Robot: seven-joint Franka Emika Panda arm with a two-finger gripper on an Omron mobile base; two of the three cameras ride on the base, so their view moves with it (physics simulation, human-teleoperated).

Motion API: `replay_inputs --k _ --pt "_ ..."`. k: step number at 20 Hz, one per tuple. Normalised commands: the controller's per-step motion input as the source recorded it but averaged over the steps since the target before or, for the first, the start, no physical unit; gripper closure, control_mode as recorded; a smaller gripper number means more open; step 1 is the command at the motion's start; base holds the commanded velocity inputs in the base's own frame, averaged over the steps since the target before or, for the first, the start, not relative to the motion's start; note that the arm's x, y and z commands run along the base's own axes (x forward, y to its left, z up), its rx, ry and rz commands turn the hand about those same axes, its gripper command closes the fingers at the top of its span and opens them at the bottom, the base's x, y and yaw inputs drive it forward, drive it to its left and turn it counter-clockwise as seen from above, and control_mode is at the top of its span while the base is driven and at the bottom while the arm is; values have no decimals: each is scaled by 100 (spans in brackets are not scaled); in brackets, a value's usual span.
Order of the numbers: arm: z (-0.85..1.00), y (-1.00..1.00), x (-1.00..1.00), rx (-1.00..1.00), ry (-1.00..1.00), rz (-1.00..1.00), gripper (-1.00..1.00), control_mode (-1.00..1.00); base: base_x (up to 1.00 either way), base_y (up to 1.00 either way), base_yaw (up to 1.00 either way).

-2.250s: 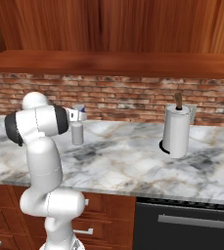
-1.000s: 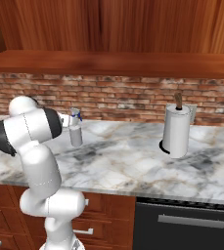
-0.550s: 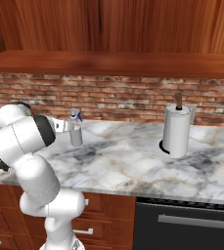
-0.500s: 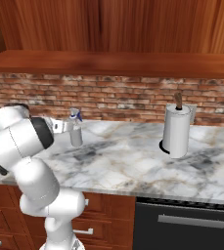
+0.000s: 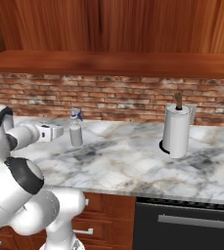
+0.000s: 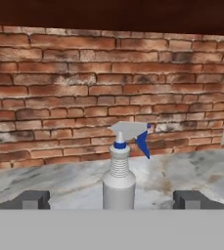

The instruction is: Move the cutting board and knife to the sink. Then move spray from the cabinet to the counter.

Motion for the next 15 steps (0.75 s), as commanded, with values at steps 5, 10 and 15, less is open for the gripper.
replay_inputs --k 5,10,15 --pt "100 16 -100 0 7 -7 -100 -100 0 0 0" --pt "100 10 -100 -1 22 -5 -100 -100 0 0 0" --pt "100 10 -100 -1 22 -2 -100 -100 0 0 0"
